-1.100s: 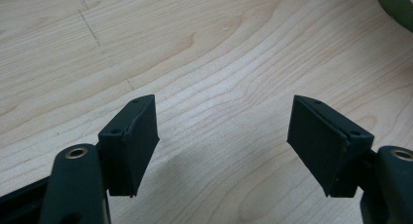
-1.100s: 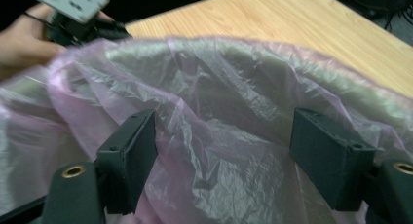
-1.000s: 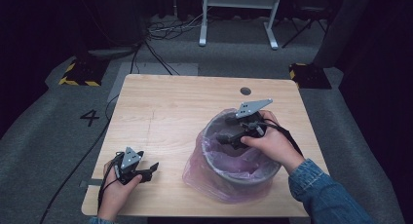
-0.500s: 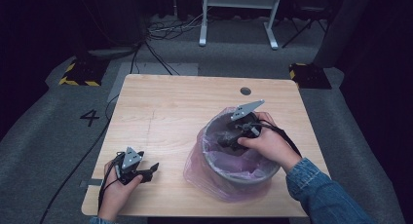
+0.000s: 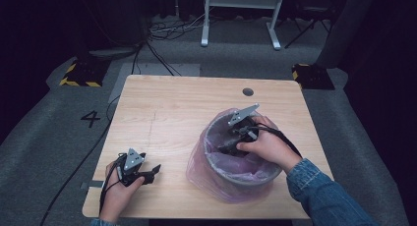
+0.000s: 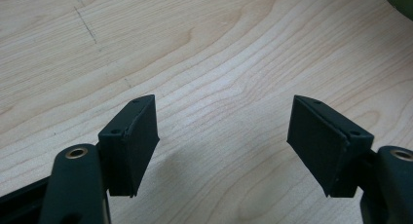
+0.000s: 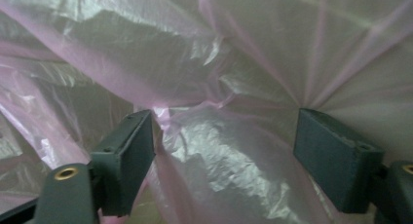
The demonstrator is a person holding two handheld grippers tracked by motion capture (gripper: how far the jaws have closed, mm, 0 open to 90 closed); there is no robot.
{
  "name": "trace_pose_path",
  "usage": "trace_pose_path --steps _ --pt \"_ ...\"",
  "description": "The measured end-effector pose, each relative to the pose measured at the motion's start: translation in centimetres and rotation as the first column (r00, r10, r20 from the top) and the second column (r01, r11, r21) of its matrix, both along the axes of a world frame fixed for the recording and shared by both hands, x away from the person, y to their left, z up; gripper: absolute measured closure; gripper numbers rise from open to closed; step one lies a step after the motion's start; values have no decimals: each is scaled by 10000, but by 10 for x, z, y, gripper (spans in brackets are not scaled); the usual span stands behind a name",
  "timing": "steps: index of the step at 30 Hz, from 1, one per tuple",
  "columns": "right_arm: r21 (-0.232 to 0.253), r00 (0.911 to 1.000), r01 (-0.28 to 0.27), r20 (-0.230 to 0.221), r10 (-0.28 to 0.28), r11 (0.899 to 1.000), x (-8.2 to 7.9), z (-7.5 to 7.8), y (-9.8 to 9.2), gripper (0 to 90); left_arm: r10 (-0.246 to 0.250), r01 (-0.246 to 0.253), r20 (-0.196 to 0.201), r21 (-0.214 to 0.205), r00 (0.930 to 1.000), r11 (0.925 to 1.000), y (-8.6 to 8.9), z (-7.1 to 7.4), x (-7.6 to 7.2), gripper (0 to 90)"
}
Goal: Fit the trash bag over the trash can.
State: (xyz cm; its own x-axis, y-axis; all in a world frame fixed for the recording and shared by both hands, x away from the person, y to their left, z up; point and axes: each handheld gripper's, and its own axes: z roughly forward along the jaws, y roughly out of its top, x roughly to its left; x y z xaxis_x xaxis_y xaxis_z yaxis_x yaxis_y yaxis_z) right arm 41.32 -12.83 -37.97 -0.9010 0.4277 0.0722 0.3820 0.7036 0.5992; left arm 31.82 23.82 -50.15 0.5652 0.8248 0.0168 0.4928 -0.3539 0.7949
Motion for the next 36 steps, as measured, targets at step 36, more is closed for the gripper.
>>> trace_pose_path --steps 36 --pt "1277 9965 242 762 -341 9915 -23 86 -46 277 -9 14 -267 212 9996 9998 -3 -1 4 271"
